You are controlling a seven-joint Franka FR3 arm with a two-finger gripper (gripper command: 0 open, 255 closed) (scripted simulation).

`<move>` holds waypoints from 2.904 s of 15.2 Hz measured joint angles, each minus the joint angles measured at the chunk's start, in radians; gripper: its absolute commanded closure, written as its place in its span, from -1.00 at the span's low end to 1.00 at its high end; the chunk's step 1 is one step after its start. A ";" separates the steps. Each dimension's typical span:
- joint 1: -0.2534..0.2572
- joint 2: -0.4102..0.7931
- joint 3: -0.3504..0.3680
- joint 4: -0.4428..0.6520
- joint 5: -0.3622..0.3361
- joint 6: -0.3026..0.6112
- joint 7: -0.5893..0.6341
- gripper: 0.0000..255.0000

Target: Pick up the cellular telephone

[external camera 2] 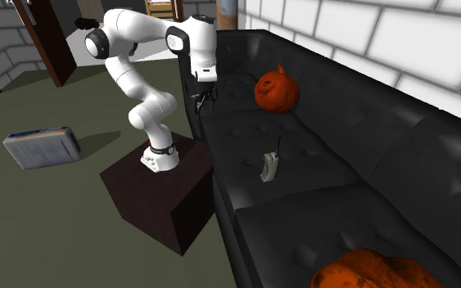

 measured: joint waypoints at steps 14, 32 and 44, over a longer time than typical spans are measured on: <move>-0.008 0.333 0.082 0.009 0.058 0.443 0.187 -1.00; -0.026 0.795 0.137 0.203 -0.005 0.834 0.399 -1.00; -0.028 0.807 0.134 0.197 -0.009 0.856 0.400 1.00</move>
